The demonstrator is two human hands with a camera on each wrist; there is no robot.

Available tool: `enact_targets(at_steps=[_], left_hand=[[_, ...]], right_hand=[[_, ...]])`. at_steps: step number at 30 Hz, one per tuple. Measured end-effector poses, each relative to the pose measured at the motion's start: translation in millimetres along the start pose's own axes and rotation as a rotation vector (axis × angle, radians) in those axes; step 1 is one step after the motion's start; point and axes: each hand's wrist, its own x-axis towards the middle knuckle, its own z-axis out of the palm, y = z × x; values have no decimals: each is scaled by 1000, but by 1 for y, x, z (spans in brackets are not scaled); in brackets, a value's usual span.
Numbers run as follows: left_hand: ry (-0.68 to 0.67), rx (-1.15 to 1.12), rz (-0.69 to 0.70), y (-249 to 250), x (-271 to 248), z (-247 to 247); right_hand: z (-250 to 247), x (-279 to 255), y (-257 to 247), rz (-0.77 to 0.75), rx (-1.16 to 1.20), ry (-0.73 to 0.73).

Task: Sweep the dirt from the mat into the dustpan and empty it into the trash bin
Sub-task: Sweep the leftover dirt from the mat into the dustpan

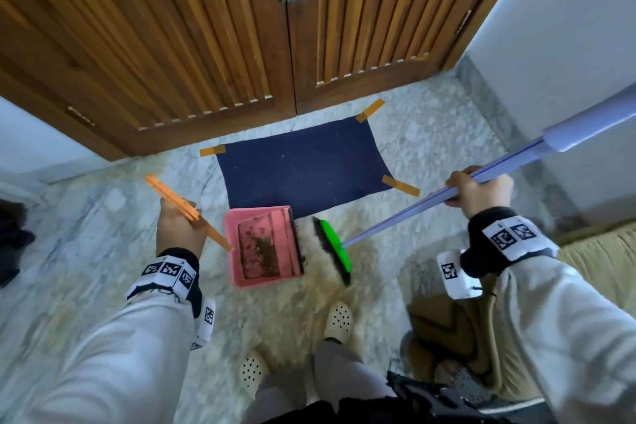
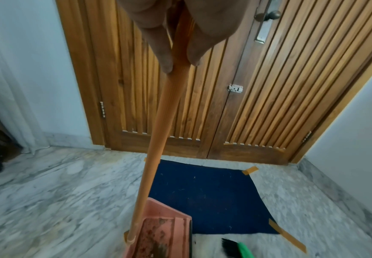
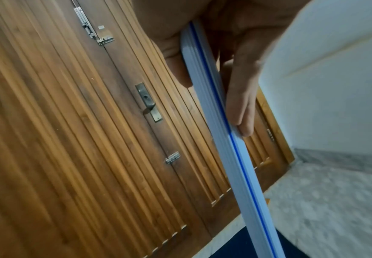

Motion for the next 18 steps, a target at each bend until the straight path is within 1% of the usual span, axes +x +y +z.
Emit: enact_targets(at_steps=[3,5,7,9,10,12,15,16,18], left_hand=[[3,-12,28,-15,4,-26],[16,-10,56,-29,10,-43],[25,11,84,-46,18,-58],[18,16,84,-65,25,-68],[9,29,82,-74,29,-71],[-8,72,71,-95,37,-75],[-9,109,13,-119,43,-78],[-11,113,-15,-124,45,-80],[-20,120,-23,-131,49,-84]], right_hand=[[-11,-5,-9,1,15,128],[-12,-15,-14,-25,-3,197],[-4,-25,-14,-21,-74,228],[15,-34,-4,8,-181,225],[28,-40,2,31,-214,206],[63,-60,16,63,-262,123],[126,-108,34,175,-345,-71],[147,-125,38,173,-361,-145],[182,-153,42,62,-345,-265]])
